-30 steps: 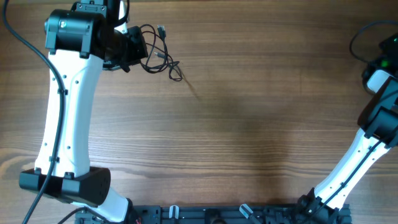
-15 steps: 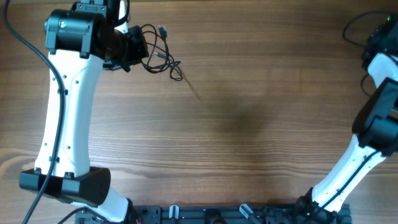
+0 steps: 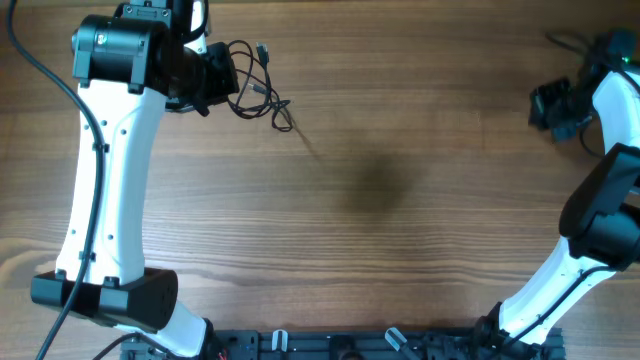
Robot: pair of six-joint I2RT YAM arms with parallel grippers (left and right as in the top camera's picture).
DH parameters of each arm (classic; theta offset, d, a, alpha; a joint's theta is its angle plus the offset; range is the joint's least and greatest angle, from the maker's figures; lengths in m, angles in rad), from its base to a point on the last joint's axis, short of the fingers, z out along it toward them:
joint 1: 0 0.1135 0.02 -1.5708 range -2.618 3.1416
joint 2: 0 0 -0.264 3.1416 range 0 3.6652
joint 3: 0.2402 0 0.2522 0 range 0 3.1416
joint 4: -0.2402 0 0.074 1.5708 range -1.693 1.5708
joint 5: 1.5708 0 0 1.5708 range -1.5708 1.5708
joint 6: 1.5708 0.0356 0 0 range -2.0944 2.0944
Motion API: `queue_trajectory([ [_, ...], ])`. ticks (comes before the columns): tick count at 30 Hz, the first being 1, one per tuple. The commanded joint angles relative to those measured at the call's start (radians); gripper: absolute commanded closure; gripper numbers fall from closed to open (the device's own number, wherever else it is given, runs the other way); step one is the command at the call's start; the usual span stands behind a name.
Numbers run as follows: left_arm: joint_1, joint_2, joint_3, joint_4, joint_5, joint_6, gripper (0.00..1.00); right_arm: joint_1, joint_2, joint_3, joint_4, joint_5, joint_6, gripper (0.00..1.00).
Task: Untangle cables
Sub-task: 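Hold the cable bundle in the left gripper while right gripper moves right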
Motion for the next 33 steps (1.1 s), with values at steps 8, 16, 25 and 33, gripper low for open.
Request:
queue_trajectory([
  [8,-0.001,-0.020,0.005,-0.013,0.008,0.047,0.96,-0.010,-0.003,-0.018,-0.061,0.686,0.502,0.96],
  [16,-0.001,-0.020,0.005,-0.030,0.008,0.047,0.96,-0.113,0.012,-0.152,0.102,0.663,0.568,0.96],
  [25,-0.001,-0.020,0.005,-0.037,0.008,0.047,0.96,-0.233,0.067,-0.157,0.315,0.619,0.384,0.96],
  [33,-0.001,-0.020,0.005,-0.037,0.008,0.047,0.96,-0.232,0.108,-0.157,0.492,0.592,0.228,0.96],
])
